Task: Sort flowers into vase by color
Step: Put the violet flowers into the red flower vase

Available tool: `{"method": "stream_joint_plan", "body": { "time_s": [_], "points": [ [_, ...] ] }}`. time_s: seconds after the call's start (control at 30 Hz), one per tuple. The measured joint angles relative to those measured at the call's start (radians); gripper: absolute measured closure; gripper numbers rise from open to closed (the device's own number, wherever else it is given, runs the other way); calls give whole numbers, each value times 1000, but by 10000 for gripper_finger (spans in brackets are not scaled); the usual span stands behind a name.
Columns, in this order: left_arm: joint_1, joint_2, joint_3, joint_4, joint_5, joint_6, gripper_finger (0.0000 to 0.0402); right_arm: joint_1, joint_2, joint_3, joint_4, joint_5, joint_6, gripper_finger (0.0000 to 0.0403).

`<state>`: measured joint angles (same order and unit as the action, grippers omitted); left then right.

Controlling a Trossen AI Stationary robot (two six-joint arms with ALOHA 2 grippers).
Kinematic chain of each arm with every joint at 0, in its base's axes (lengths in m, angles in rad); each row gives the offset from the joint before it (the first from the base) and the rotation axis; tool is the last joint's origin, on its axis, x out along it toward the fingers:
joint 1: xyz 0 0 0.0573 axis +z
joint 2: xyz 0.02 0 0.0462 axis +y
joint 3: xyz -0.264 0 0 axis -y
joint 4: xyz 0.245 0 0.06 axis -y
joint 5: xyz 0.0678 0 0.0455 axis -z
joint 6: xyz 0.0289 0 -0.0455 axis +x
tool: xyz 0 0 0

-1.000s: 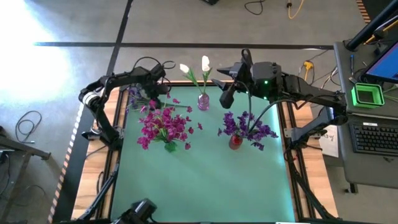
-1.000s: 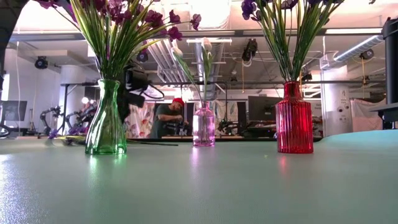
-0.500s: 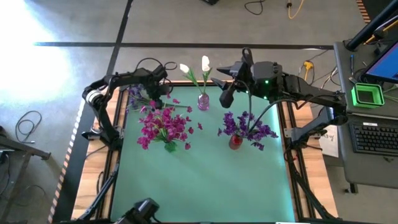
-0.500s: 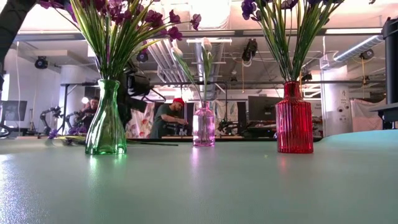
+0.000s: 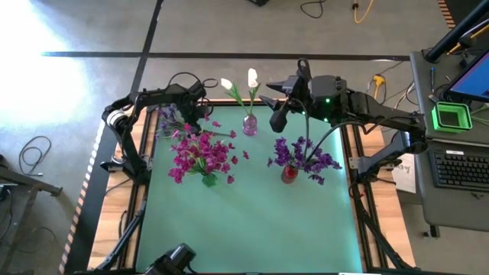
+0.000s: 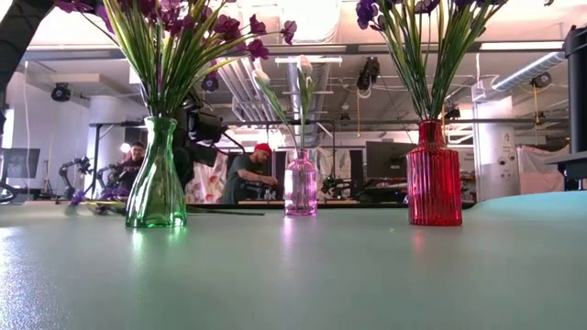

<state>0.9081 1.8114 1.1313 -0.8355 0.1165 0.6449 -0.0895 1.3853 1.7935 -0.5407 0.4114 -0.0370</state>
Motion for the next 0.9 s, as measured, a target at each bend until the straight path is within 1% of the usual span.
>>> {"method": "stream_joint_plan", "body": {
  "time_s": [0.33,0.47,0.57,0.77,0.9],
  "points": [
    [0,-2,0,-17,2,-7,188,0,0,0,8,0,0,209],
    [1,-2,0,-35,39,-8,186,0,0,0,16,0,0,209],
    [1,-2,0,-29,40,-7,174,0,0,0,23,0,-4,209],
    [0,-1,0,12,40,14,135,0,0,0,23,0,-5,209],
    [-4,13,0,32,43,45,125,0,0,0,23,0,-6,209]
  ]
}}
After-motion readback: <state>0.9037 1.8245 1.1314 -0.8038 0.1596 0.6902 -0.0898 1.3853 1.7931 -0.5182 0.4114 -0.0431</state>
